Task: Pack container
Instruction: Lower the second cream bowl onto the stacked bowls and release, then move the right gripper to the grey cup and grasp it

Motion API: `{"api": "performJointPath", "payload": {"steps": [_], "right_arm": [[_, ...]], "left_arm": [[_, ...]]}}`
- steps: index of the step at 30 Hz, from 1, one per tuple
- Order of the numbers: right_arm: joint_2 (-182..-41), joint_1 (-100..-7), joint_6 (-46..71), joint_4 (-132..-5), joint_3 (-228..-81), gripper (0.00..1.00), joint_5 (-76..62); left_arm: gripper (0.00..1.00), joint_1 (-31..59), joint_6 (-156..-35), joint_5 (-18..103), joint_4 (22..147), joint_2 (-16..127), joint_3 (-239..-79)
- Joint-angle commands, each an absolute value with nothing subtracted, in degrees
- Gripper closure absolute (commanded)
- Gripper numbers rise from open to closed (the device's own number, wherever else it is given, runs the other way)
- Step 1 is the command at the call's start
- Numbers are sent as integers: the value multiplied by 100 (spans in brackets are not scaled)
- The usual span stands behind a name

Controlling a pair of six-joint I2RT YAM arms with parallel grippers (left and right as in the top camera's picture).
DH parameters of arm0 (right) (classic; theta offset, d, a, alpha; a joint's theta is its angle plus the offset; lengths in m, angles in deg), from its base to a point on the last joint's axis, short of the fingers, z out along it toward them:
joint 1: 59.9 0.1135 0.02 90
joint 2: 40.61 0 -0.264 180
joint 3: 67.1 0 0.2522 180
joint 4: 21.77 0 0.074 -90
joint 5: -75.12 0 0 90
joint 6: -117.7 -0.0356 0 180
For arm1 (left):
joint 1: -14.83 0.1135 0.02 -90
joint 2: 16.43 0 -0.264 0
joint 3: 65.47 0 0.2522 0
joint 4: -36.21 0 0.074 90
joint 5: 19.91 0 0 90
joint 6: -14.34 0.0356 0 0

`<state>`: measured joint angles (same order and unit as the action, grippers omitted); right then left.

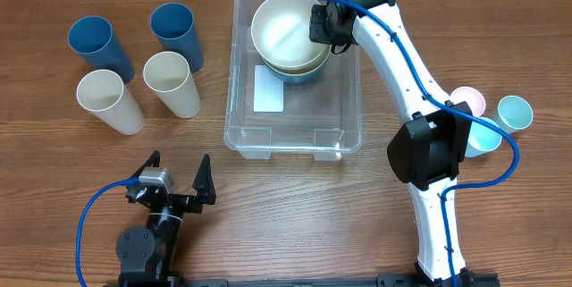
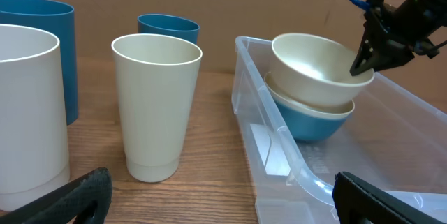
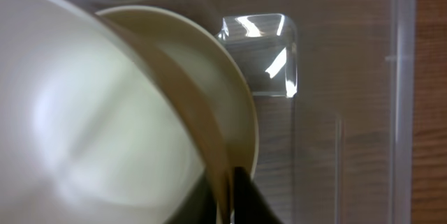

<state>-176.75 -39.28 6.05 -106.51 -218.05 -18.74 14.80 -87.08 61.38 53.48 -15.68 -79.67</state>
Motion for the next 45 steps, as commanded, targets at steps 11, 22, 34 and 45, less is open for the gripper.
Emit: {"api": "performJointPath", "payload": {"steps": [11,22,34,45], "right_arm": [[-17572,-3939,1001,-11204,-22098,21,-1559],[-17100,-3983,929,-13123,-23667,13,-2099],[-15233,-5379,763,-13261,-22478,11,-1388],[-14838,-6525,645,-12647,-18675,12,-1436]], "left_arm": [[0,1456,-8594,6169,5362,-1618,-7952],[0,1456,-8594,6169,5362,-1618,-7952],[0,1456,-8594,6171,5362,-1618,-7952],[0,1456,-8594,6169,5362,-1618,-7952]]}}
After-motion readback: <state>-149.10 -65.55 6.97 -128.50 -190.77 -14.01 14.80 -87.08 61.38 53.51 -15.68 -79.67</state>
